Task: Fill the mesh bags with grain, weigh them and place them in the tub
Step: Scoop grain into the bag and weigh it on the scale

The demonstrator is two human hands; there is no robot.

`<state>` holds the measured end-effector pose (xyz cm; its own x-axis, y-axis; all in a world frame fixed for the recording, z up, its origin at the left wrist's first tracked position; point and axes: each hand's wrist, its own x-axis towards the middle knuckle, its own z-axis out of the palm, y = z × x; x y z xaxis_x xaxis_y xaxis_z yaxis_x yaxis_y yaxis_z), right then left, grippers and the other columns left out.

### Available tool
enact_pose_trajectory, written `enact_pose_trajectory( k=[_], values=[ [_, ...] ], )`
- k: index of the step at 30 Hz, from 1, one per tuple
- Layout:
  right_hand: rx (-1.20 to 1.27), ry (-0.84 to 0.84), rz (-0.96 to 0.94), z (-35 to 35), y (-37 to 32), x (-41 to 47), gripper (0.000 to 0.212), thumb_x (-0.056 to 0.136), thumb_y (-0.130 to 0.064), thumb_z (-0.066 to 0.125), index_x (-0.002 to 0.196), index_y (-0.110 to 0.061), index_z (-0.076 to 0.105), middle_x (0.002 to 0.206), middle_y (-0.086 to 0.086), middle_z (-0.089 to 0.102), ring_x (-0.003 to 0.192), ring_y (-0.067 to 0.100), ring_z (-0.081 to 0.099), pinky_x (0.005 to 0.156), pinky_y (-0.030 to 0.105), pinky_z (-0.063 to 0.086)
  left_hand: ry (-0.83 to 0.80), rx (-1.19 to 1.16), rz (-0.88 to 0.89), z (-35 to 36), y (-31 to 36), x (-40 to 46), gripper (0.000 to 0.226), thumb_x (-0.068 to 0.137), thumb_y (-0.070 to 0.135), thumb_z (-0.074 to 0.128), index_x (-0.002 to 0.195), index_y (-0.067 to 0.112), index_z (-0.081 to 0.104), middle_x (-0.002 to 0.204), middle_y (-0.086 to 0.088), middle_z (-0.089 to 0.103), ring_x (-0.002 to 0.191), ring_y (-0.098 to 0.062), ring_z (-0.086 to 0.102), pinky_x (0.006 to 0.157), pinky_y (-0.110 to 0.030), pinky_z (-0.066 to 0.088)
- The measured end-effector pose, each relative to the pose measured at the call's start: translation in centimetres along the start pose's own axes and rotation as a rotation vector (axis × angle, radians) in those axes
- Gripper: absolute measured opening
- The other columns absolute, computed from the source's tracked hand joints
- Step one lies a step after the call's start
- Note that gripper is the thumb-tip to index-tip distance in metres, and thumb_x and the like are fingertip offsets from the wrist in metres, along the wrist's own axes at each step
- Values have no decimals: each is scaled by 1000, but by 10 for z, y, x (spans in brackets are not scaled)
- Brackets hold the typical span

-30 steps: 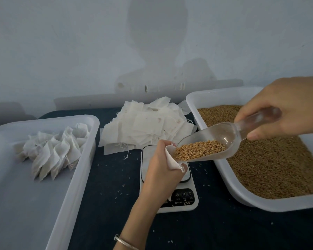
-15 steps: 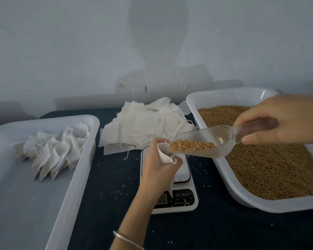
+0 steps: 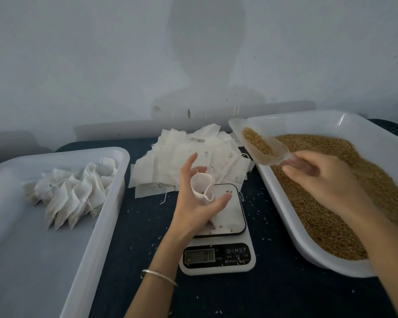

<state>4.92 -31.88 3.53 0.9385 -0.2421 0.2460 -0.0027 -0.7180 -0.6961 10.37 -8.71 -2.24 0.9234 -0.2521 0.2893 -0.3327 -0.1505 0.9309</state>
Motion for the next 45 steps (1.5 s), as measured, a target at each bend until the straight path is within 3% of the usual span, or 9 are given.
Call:
enact_pose_trajectory(
  k=[3,6,10,13,17,23,27,33,45],
  values=[
    [-13,86,-3,-2,2,-5,9,89,-28,62,97,-26,65,82,-9,66,77,8,60,58,21,38,27,-69,39,-12,-3,-8,113,62,61,73,149,44,3,147,13,33,135,-1,34,108,-35,33],
    [-77,98,16,-3,7,-9,14,89,-28,62,101,-24,66,82,-13,64,76,3,58,59,21,38,29,-138,4,-22,-3,-14,120,60,72,70,149,43,-6,154,15,24,139,-2,31,105,-25,34],
    [-110,112,18,-3,10,-10,10,88,-30,63,98,-27,64,76,-15,62,72,3,56,58,21,39,-13,-75,-47,-24,-13,-17,109,76,19,78,149,40,1,140,11,42,127,0,46,89,-16,49],
    [-118,126,9,-3,11,-10,7,88,-31,63,95,-29,63,74,-14,62,71,5,57,59,22,41,110,-19,-71,-11,-18,-13,70,90,-6,53,143,30,25,106,8,65,106,-1,58,86,-20,47],
    [-148,132,-5,-3,14,-9,7,88,-32,62,95,-29,63,73,-16,61,68,4,56,56,22,40,228,-109,-83,6,-10,6,39,97,4,48,129,27,43,91,5,71,109,-9,59,100,-32,39],
    [-192,139,-5,-1,19,-8,10,88,-33,62,96,-28,65,74,-19,60,69,0,56,56,20,42,104,-12,-123,6,-17,7,53,84,17,70,128,30,44,107,10,63,95,-1,60,76,-11,46],
    [-208,138,-21,-1,21,-7,10,87,-34,62,96,-29,64,74,-23,58,69,-4,54,54,19,39,317,-119,-88,-12,-21,-6,58,83,51,55,136,32,43,125,22,55,114,14,48,86,-10,42],
    [-225,116,-25,-1,22,-7,11,87,-32,63,96,-25,66,74,-21,59,67,-3,54,53,19,37,589,-217,-133,-48,-28,-14,31,100,41,31,126,36,47,134,15,53,129,2,43,112,-25,30],
    [-243,73,-25,-1,16,-9,22,86,-33,64,106,-25,67,78,-28,54,72,-8,50,55,17,33,512,-35,-265,-52,-32,-24,22,97,7,47,95,26,58,92,10,64,78,3,61,70,-23,47]
  ],
)
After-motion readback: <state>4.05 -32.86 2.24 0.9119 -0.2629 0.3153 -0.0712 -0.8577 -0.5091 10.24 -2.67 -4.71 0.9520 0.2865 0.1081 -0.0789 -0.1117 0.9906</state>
